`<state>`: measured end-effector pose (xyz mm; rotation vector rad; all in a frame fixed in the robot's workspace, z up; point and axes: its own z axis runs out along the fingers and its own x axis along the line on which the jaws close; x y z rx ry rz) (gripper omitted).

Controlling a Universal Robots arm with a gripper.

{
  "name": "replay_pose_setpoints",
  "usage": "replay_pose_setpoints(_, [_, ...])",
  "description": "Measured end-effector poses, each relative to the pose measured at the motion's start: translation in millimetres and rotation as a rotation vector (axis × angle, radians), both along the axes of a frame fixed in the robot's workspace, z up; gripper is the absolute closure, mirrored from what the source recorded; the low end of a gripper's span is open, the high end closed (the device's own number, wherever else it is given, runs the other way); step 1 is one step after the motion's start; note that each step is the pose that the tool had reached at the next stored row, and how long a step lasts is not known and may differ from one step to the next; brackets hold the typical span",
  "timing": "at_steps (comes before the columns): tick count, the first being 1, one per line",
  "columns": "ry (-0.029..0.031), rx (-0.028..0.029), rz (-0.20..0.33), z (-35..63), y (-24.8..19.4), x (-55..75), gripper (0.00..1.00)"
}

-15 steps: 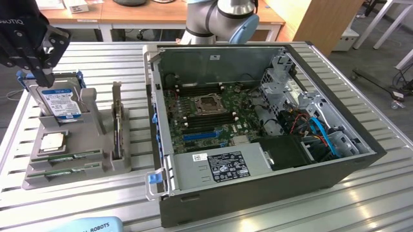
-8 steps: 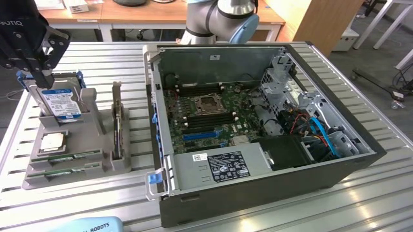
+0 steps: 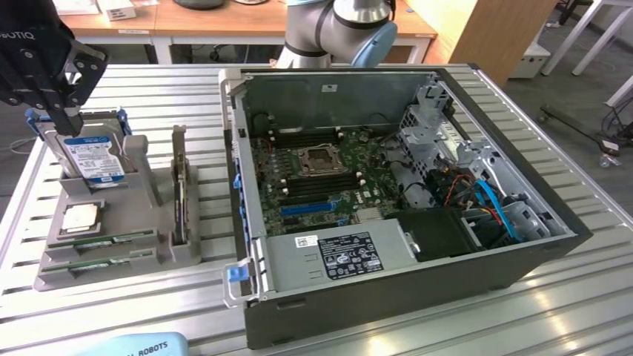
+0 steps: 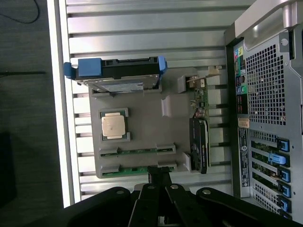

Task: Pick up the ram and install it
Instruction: 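Pick up the ram and move it above insertion slot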

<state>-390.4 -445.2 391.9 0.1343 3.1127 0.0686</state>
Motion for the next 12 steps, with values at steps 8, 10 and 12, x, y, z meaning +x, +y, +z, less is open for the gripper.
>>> replay_pose_setpoints(8, [0.0000, -0.0001, 0.021, 0.0, 0.0, 0.0, 0.90])
replay_pose_setpoints(10, [0.0000, 0.0000, 0.035, 0.0, 0.0, 0.0, 0.90])
replay_pose_setpoints(12, [-0.0001, 0.0000, 0.052, -0.1, 0.0, -0.1, 0.90])
